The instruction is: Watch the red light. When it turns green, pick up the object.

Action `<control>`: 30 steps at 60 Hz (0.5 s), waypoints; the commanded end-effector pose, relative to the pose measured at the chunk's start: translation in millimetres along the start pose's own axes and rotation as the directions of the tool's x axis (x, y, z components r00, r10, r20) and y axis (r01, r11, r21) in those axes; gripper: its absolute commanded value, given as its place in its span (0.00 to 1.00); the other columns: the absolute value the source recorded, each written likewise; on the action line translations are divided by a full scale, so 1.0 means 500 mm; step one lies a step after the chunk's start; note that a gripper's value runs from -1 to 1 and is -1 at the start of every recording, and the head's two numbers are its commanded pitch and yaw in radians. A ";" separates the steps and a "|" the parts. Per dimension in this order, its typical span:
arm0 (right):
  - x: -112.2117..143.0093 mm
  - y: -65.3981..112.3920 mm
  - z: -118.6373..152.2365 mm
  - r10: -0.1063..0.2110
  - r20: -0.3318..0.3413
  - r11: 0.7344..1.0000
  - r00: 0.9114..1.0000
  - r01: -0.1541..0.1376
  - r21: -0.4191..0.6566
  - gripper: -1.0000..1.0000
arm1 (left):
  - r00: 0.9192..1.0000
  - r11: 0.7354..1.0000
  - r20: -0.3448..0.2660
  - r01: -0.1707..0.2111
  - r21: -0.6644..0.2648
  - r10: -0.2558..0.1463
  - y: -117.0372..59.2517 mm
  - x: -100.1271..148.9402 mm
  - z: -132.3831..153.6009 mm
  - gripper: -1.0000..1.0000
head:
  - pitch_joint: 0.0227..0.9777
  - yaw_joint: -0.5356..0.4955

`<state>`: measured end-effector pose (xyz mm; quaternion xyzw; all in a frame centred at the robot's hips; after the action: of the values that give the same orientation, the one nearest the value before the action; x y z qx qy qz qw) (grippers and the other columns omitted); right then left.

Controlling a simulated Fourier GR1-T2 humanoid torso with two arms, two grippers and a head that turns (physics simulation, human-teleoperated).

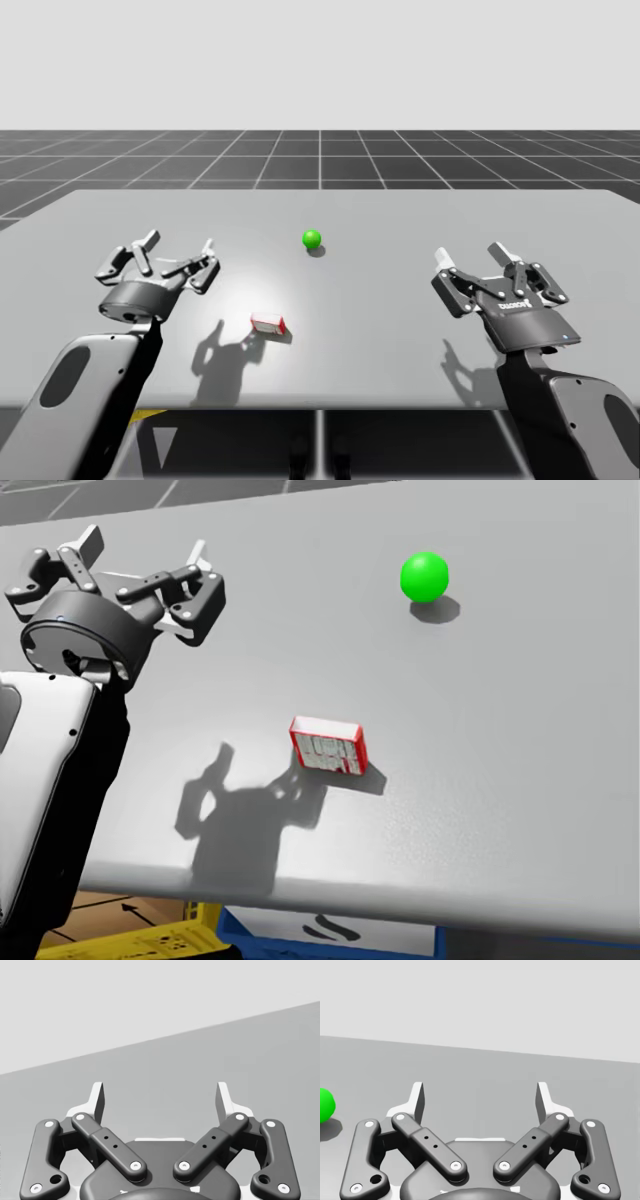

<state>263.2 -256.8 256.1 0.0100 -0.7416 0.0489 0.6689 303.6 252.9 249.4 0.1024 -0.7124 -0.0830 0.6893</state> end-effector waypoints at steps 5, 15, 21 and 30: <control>-0.001 0.000 0.000 0.007 -0.001 1.000 1.000 -0.007 -0.006 0.00 | 1.000 0.996 -0.003 0.002 -0.088 -0.002 -0.029 0.038 0.057 0.00 | 0.89 0.74; 0.000 -0.001 0.001 0.002 -0.001 1.000 1.000 -0.002 -0.008 0.00 | 0.997 0.978 -0.031 -0.075 -0.196 0.071 -0.048 0.079 0.165 0.00 | 0.89 0.74; 0.000 -0.003 0.001 -0.001 -0.002 1.000 1.000 0.001 -0.008 0.00 | 1.000 0.974 -0.020 -0.012 -0.225 0.007 -0.059 0.077 0.231 0.00 | 0.89 0.74; 0.001 -0.003 0.001 -0.024 -0.005 1.000 1.000 0.024 -0.002 0.00 | 0.999 0.955 0.024 0.038 -0.294 -0.032 -0.075 0.062 0.303 0.00 | 0.89 0.75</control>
<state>263.1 -257.9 256.1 0.0103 -0.7406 0.0442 0.6704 191.3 216.7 271.4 0.0219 -0.7004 -0.1663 0.6938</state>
